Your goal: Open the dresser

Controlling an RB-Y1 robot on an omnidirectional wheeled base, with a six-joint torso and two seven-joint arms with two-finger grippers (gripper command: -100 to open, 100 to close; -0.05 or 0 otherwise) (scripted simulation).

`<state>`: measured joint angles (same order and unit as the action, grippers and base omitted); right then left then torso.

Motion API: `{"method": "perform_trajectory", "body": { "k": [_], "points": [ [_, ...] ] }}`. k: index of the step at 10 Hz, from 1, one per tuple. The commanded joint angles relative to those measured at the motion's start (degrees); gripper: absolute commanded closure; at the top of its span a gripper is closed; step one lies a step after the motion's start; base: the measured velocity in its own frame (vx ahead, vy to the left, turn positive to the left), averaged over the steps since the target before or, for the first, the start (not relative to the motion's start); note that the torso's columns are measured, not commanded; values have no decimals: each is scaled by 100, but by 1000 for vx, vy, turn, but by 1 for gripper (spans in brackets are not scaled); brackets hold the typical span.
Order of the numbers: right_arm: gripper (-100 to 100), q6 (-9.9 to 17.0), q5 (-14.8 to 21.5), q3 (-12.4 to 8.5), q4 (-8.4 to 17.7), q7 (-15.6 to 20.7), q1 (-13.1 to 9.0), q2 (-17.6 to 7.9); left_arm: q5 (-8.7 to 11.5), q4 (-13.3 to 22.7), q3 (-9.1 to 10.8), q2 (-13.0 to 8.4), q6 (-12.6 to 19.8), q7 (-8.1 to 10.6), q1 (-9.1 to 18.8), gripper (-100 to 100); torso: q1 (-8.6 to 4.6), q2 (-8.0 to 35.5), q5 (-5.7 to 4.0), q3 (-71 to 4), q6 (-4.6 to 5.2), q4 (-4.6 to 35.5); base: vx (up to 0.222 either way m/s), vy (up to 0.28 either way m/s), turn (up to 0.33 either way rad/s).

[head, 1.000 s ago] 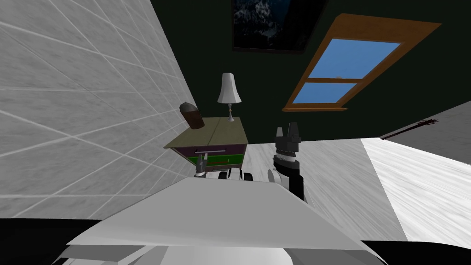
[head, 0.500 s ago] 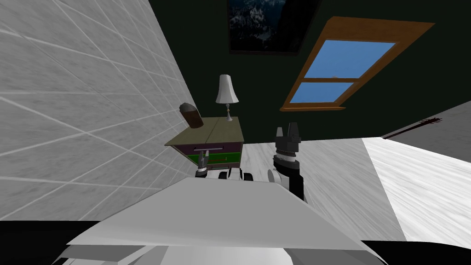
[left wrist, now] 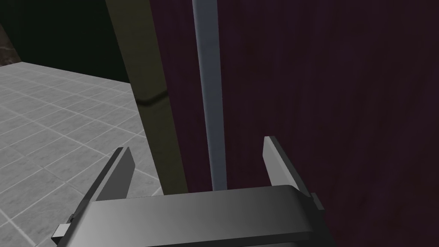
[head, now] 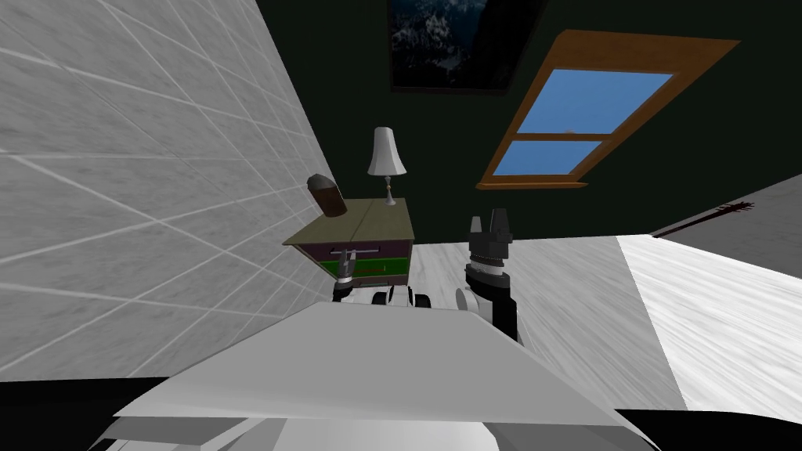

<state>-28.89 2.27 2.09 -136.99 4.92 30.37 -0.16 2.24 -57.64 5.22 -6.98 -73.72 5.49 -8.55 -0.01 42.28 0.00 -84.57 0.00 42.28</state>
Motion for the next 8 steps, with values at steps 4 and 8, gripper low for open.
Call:
{"method": "perform_trajectory", "body": {
  "k": [4, 8],
  "points": [
    [0, 0, 0, 0, 0, 0, 1, 0, -42, 192, -60, 124, -477, -37, -300, 100, 7, 12, -9, 6, -12, 11, 34, 22, -19],
    [0, 0, 0, 0, 0, 0, 0, 0, -54, 15, -82, 112, -379, -6, -355, 100, 14, -2, 4, 0, -5, -3, -17, 3, 1]
  ]
}}
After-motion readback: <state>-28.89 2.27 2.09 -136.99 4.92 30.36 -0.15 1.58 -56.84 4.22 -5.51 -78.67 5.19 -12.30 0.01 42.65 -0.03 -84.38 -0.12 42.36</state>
